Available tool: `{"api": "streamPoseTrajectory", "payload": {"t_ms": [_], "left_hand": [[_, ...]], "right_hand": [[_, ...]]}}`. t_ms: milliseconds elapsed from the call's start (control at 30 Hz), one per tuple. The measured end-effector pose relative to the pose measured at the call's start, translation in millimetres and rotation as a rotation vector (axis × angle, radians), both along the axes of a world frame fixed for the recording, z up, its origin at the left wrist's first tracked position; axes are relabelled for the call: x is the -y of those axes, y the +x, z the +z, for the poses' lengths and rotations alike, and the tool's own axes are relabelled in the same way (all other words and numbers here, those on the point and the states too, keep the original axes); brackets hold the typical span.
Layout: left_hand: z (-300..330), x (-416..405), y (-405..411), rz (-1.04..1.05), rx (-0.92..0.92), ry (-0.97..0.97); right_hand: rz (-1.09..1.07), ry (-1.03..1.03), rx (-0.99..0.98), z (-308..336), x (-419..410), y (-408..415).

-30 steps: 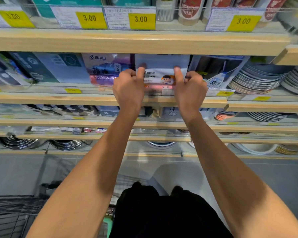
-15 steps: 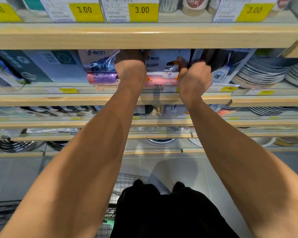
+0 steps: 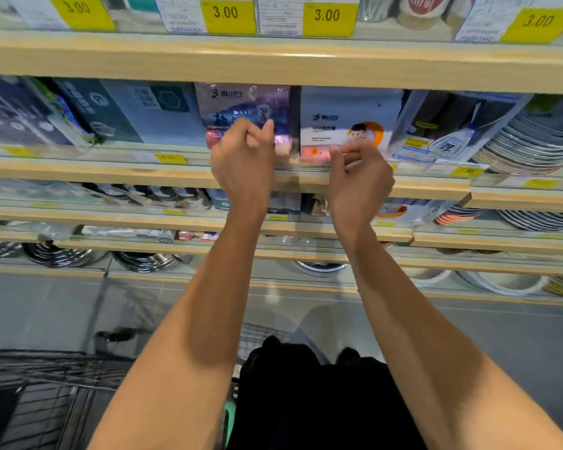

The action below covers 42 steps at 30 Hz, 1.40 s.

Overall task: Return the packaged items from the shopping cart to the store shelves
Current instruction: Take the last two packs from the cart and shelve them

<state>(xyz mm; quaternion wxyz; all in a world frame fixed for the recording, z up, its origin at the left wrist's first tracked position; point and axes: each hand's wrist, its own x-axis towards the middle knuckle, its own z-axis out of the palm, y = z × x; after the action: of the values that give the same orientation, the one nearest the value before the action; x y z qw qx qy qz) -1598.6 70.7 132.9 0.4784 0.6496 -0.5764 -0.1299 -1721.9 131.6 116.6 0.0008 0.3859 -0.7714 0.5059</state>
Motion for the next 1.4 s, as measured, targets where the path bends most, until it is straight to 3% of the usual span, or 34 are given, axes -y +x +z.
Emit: {"api": "streamPoseTrajectory", "payload": {"t_ms": [67, 133, 367, 533, 800, 1167, 1267, 1400], "left_hand": [[-8.7, 4.6, 28.5, 0.066, -0.187, 0.001], [-12.7, 9.2, 49.8, 0.088, -0.216, 0.064], [-14.0, 40.0, 86.8, -0.056, -0.086, 0.286], [-18.7, 38.4, 77.3, -0.16, 0.049, 0.171], [-18.4, 45.1, 81.2, -0.151, 0.136, 0.208], [-12.8, 57.5, 75.6, -0.105, 0.332, 0.302], [-18.3, 51.6, 84.3, -0.144, 0.293, 0.269], [-19.3, 34.9, 99.7, -0.137, 0.168, 0.194]], "right_hand": [[0.104, 0.028, -0.056, 0.7, 6.1, 23.2], [0.193, 0.064, -0.09, 1.5, 13.5, 39.8], [0.154, 0.165, -0.095, -2.7, 39.4, 67.2], [0.051, 0.104, -0.134, -12.0, 45.3, 60.7], [-0.07, 0.098, -0.254, -21.7, 55.0, 58.7], [-0.076, 0.206, -0.157, -21.2, 66.7, 57.3], [-0.049, 0.158, -0.143, -23.7, 57.5, 59.1], [0.0, -0.065, -0.191, -18.4, 38.9, 77.4]]}}
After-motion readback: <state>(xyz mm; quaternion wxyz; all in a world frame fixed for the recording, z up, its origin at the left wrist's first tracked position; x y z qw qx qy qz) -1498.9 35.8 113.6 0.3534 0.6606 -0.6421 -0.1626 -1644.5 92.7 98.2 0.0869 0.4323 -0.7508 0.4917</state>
